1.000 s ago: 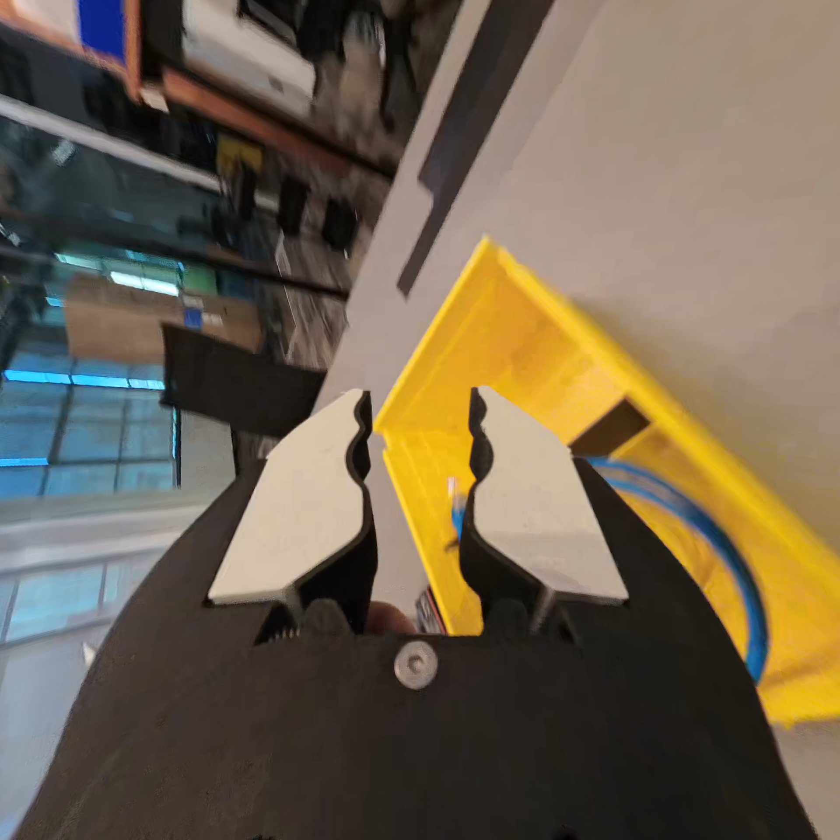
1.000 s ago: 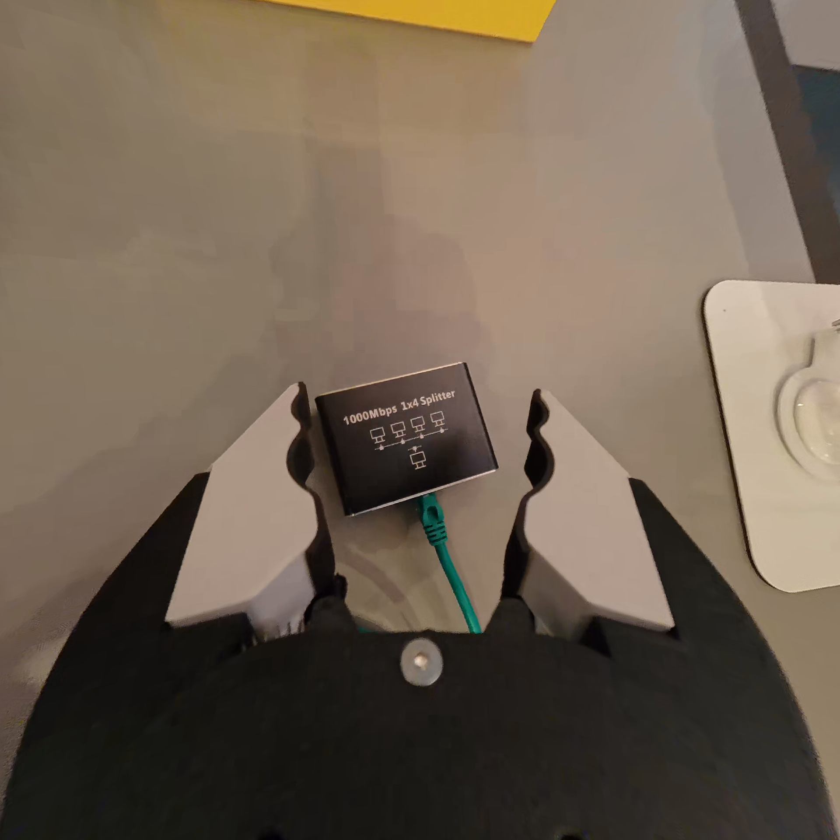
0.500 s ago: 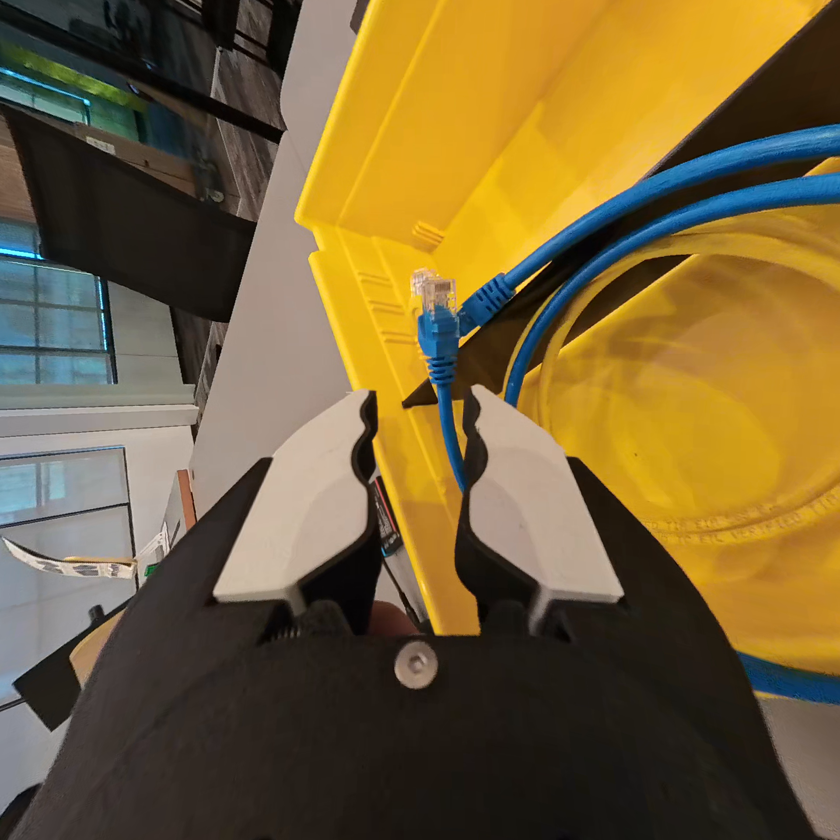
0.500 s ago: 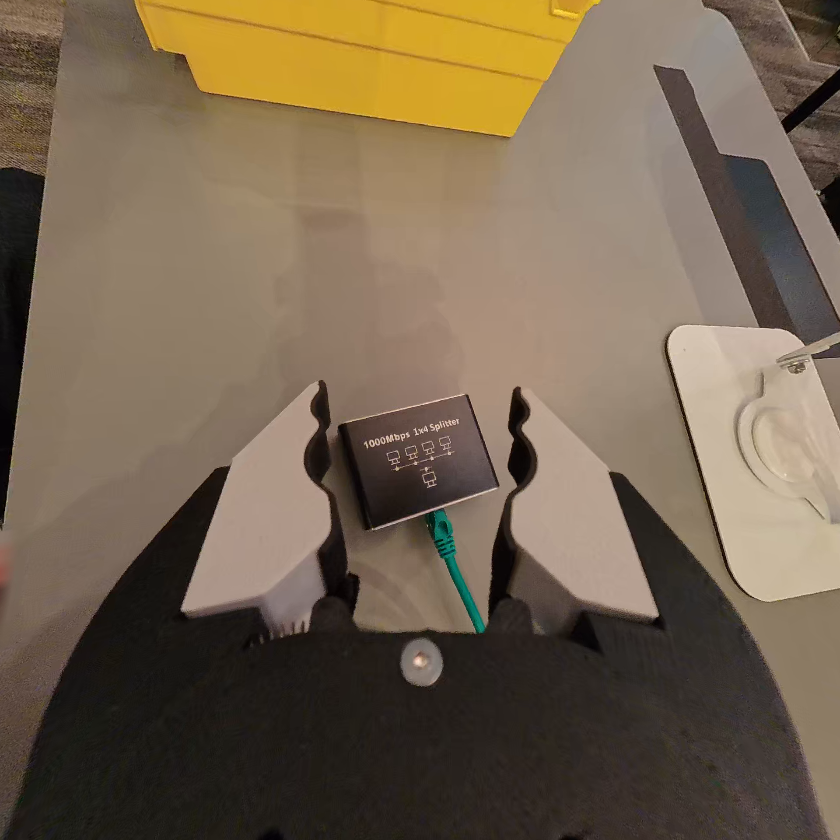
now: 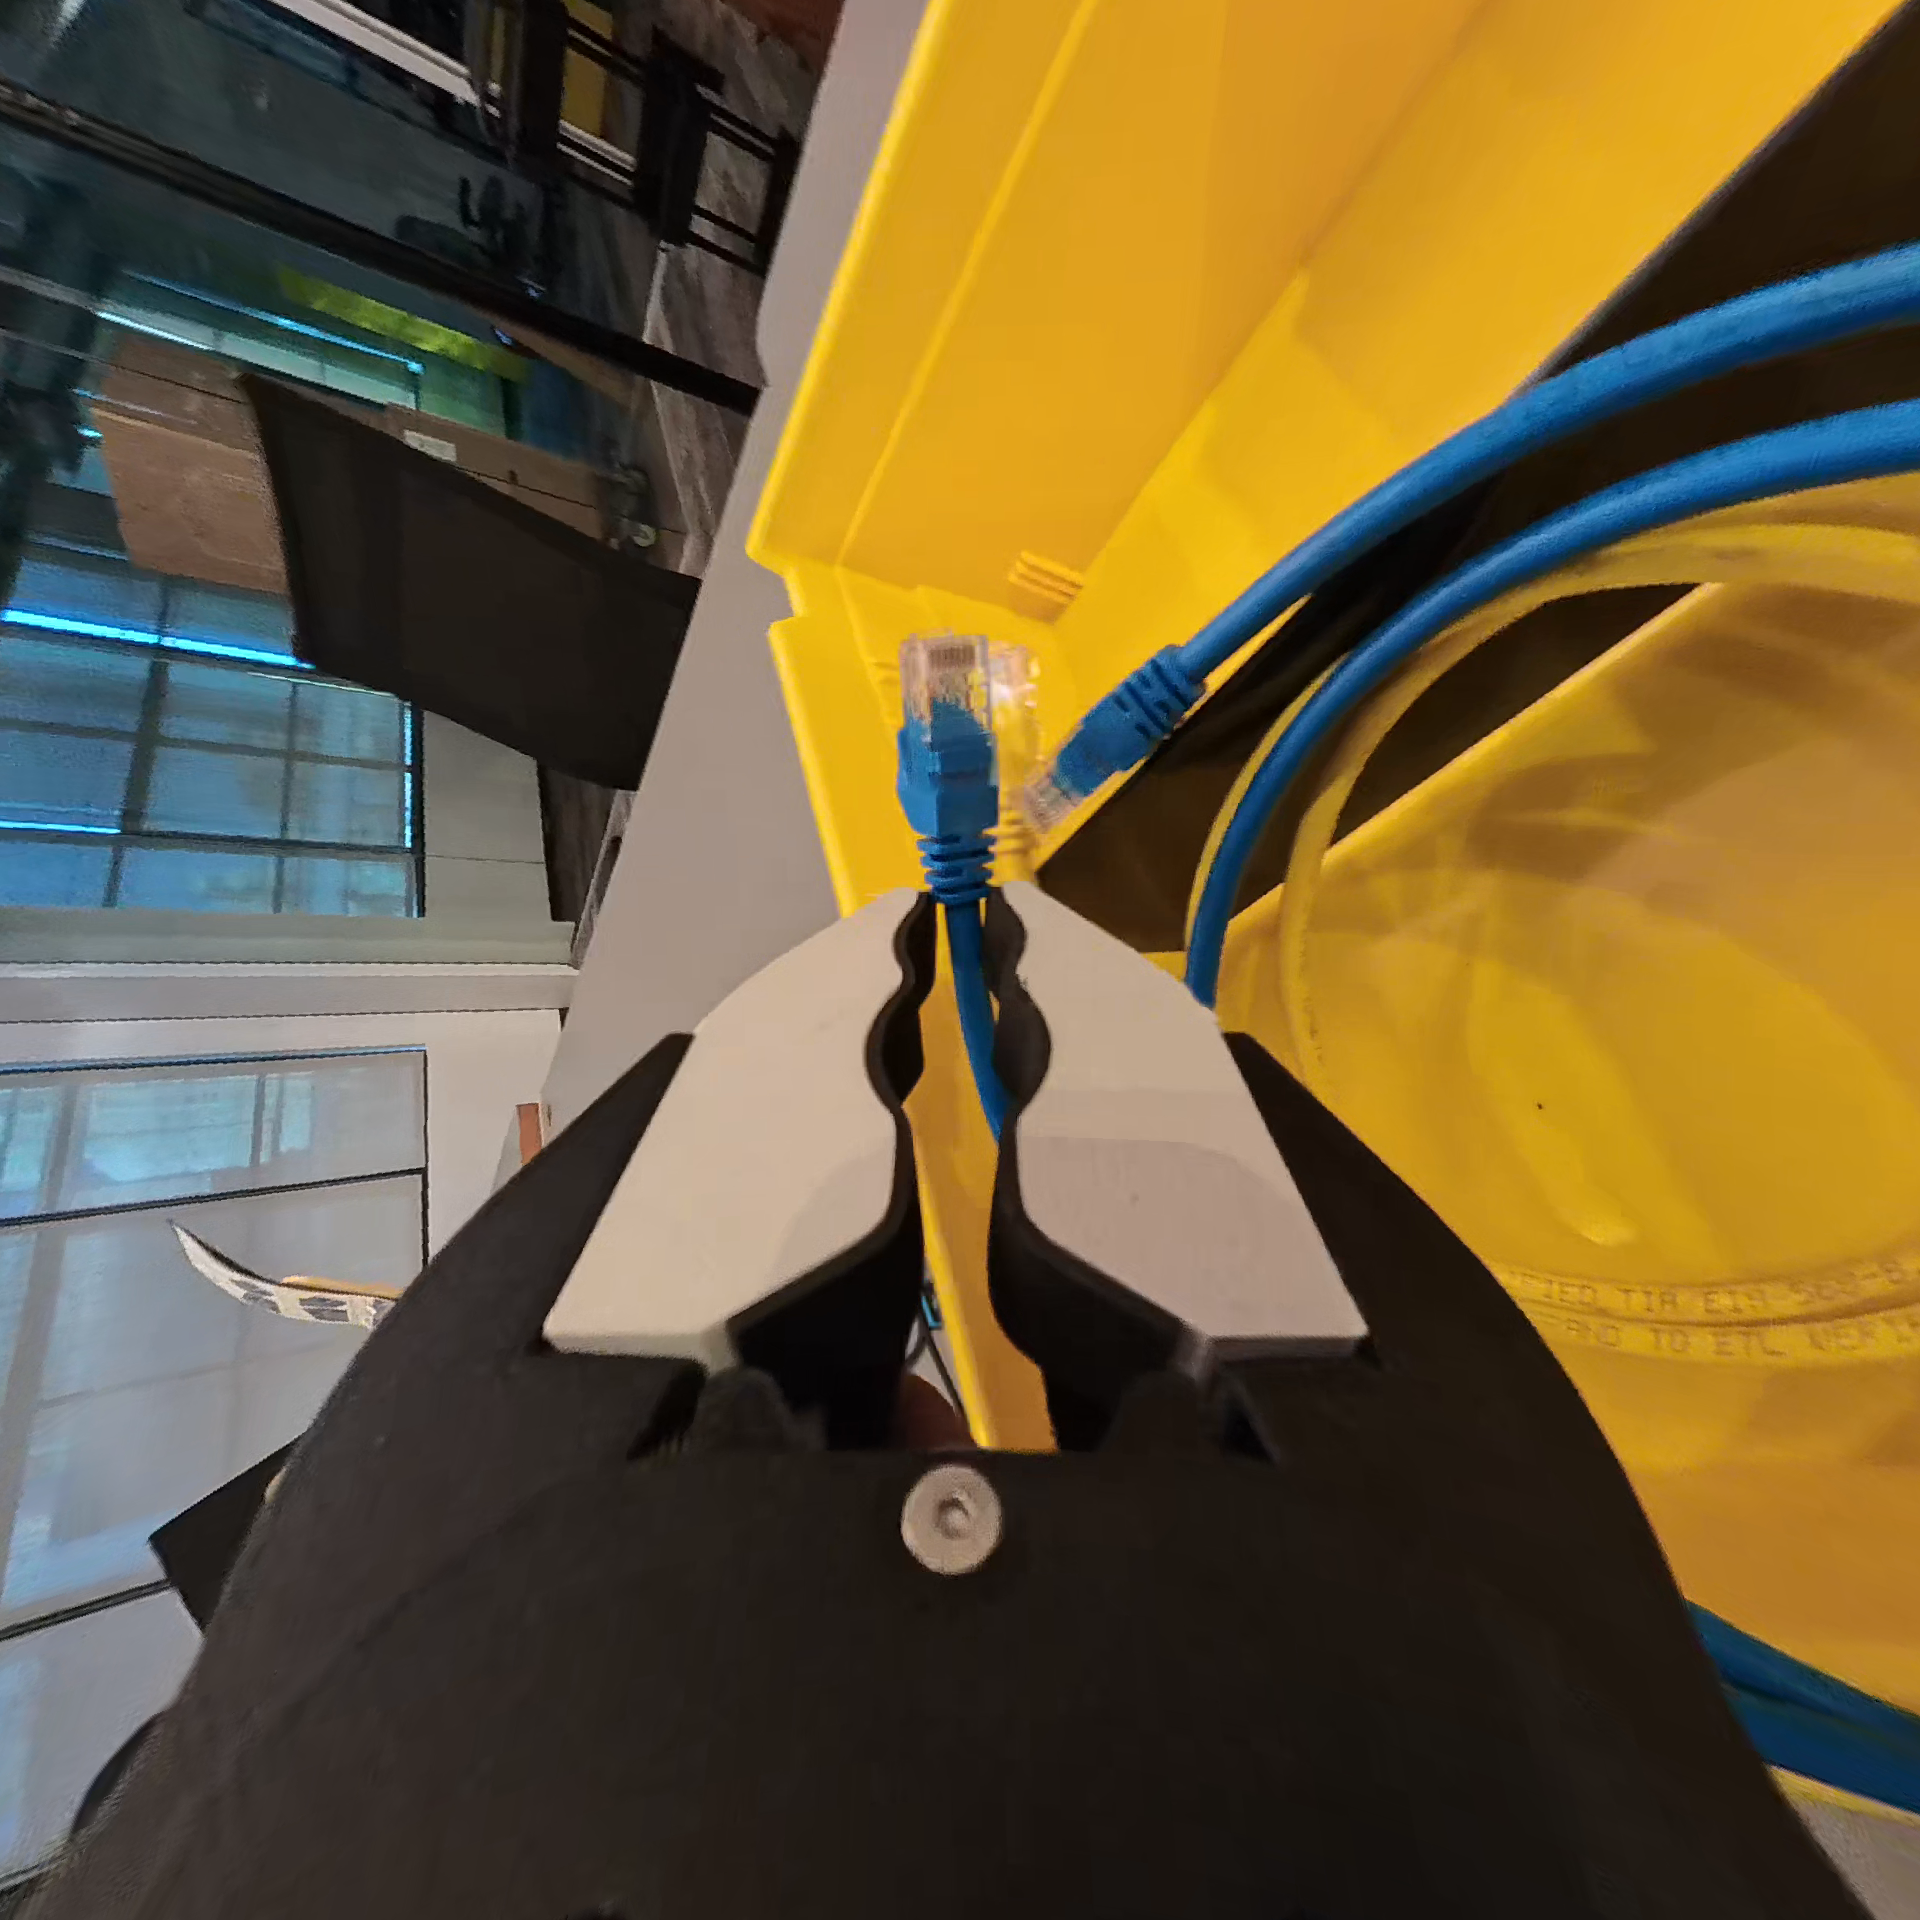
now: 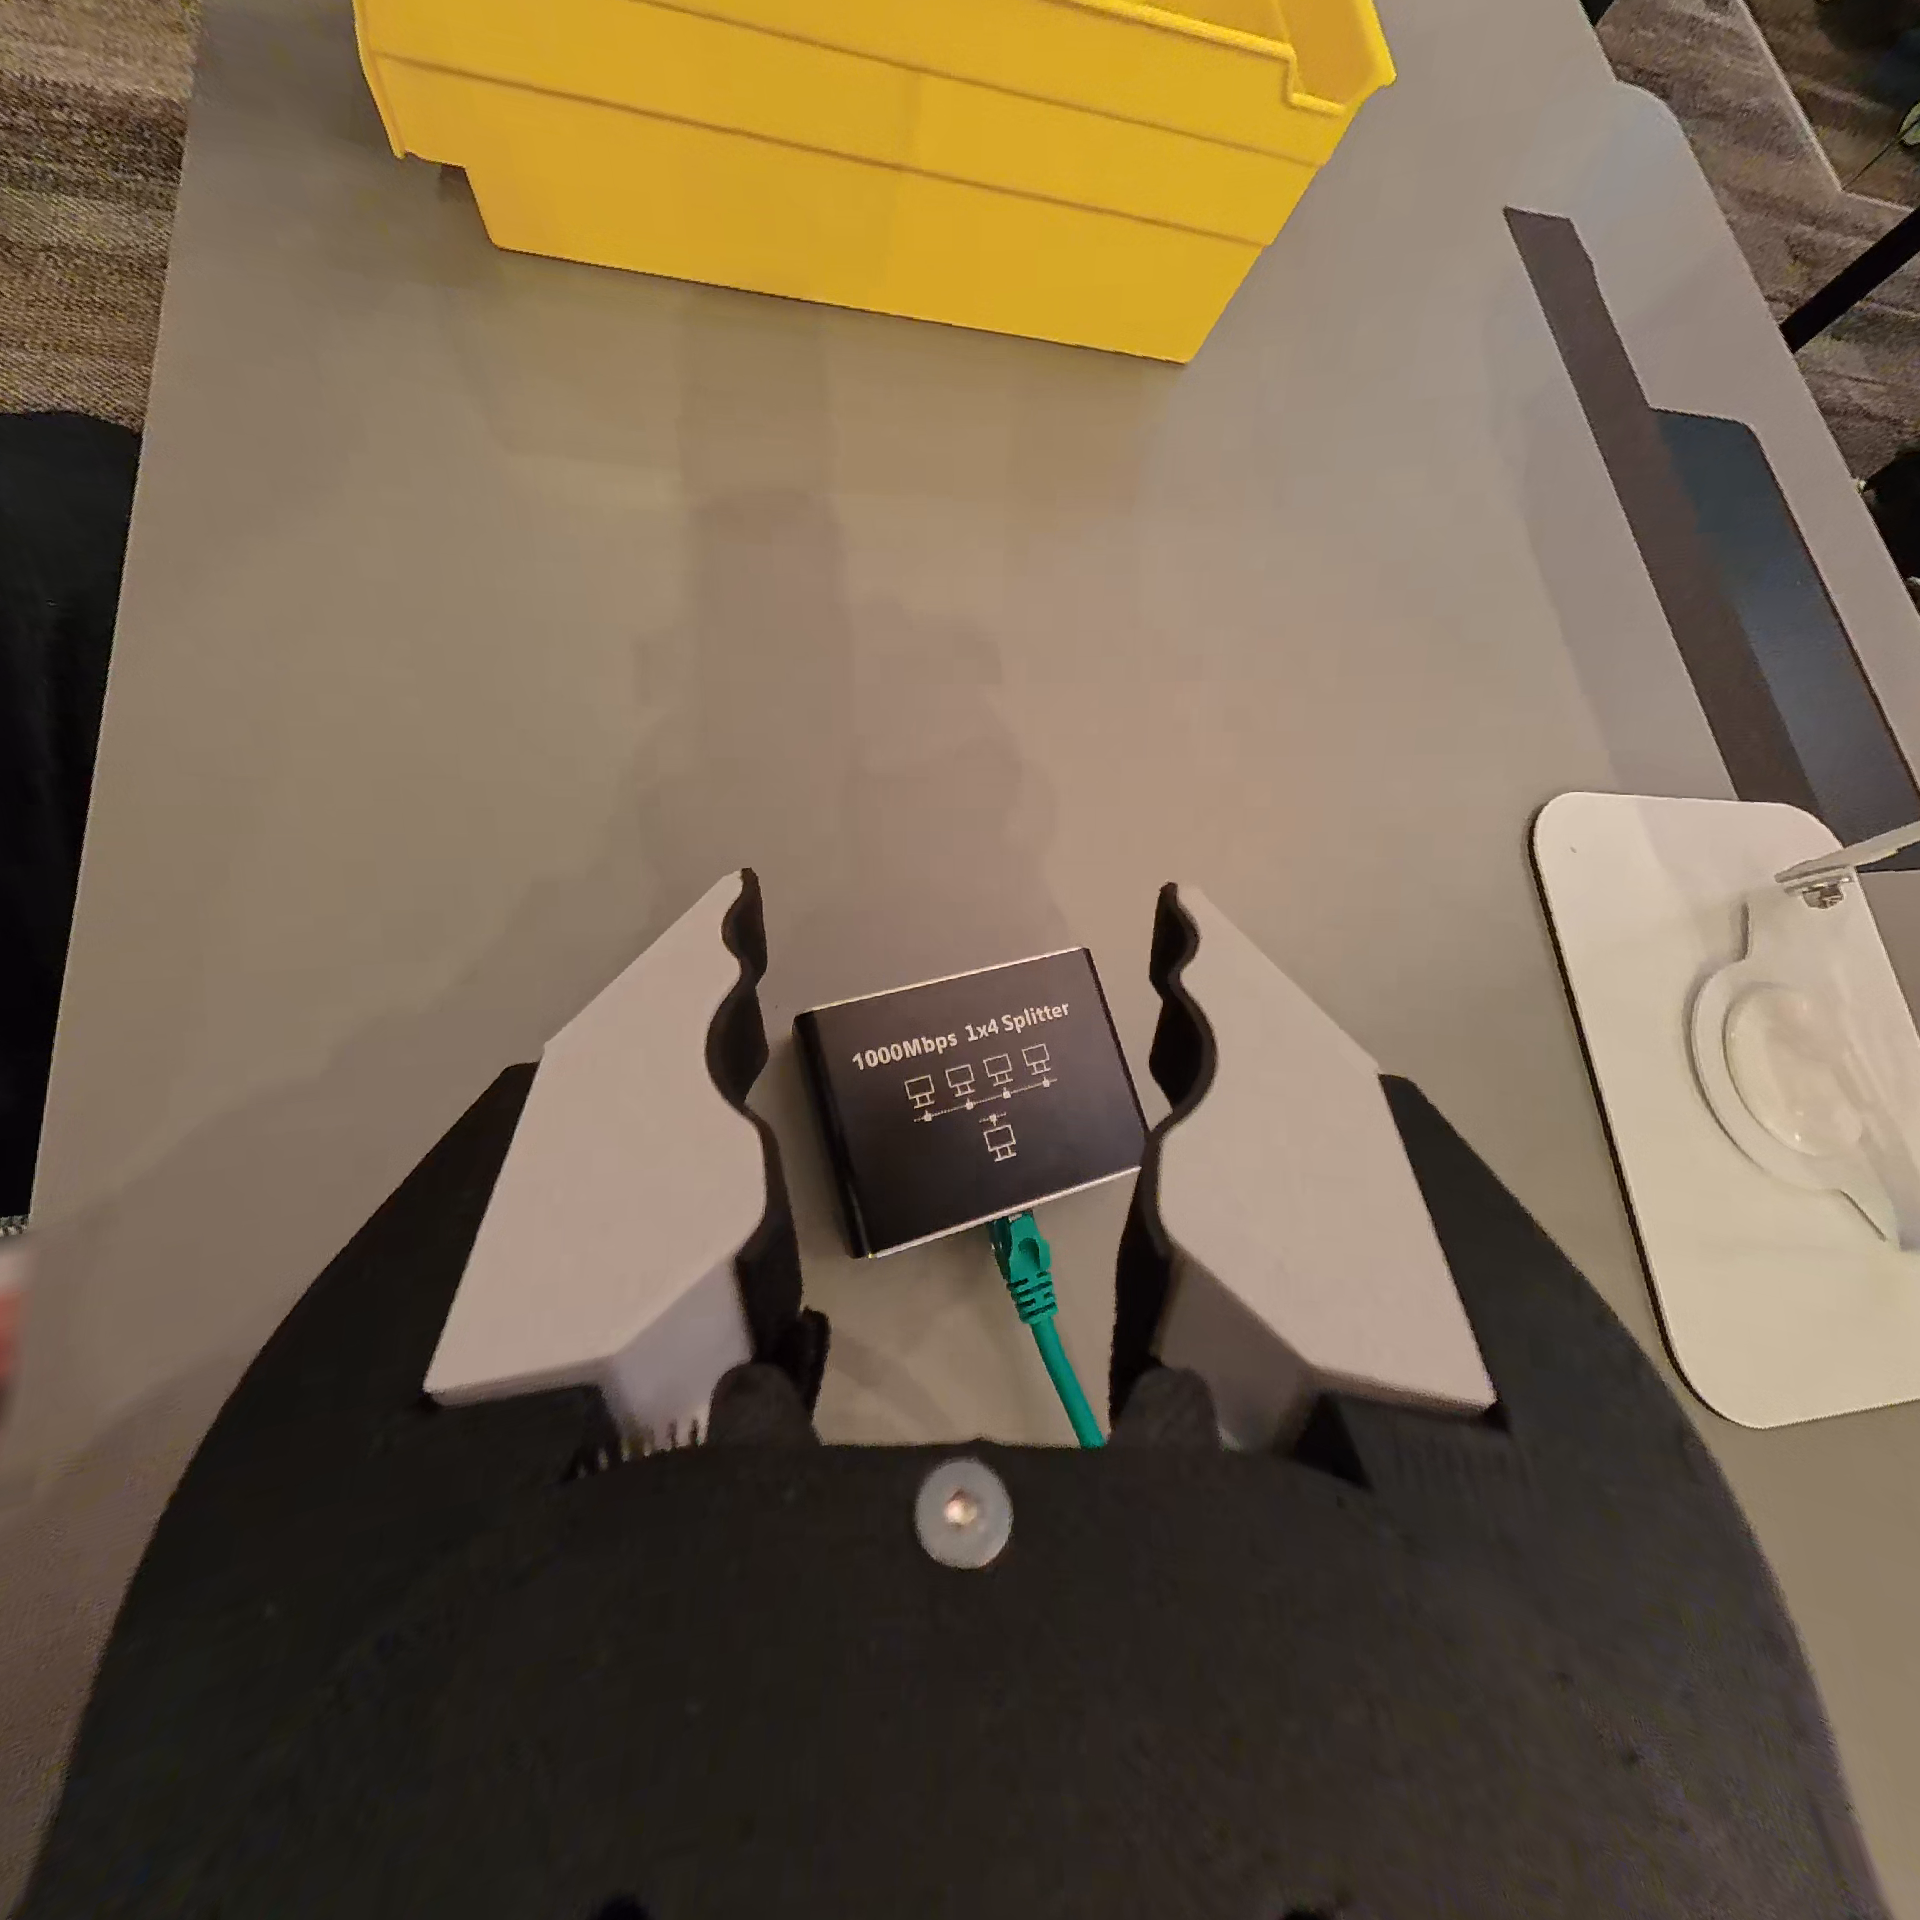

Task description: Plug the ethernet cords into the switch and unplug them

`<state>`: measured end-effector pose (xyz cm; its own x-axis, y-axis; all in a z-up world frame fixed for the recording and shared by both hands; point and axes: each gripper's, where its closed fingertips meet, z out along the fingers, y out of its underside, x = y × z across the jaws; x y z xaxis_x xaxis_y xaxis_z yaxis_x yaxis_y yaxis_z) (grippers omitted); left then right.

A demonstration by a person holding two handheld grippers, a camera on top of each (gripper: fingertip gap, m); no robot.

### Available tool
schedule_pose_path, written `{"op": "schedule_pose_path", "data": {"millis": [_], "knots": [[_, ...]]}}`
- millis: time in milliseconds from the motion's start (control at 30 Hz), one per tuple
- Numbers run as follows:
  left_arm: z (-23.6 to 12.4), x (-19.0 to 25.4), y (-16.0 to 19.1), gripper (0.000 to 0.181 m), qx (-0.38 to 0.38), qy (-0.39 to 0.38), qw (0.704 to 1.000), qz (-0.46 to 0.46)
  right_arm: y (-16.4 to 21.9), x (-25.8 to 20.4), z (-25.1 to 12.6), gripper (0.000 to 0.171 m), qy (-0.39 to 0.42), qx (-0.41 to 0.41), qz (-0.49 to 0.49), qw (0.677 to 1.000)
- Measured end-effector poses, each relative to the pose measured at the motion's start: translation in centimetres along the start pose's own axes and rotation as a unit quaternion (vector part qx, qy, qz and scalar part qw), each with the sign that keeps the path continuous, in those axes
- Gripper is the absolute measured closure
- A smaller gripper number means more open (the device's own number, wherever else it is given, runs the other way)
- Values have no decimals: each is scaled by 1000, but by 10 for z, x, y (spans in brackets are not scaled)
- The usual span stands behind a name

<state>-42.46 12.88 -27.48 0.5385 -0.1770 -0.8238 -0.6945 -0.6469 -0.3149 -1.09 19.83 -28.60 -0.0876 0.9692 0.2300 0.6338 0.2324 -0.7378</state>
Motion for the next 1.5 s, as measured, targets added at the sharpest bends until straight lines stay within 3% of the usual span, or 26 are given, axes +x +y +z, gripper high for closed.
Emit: {"op": "schedule_pose_path", "data": {"millis": [500, 1033, 1333, 1500], "knots": [[-82, -97, -49, 174, 79, -168, 983, -9, -22, 0, -15, 104, 11, 33, -8, 999], [-186, -216, -134, 174, 143, -339, 930, -8, -54, -12, -36, 105, 25, 75, -24, 997], [-250, -243, -205, 174, 211, -387, 898, 0, -69, -15, -51, 109, 37, 107, -26, 993], [-271, -224, -255, 174, 267, -362, 893, 4, -88, -11, -69, 119, 52, 148, -24, 987]]}}
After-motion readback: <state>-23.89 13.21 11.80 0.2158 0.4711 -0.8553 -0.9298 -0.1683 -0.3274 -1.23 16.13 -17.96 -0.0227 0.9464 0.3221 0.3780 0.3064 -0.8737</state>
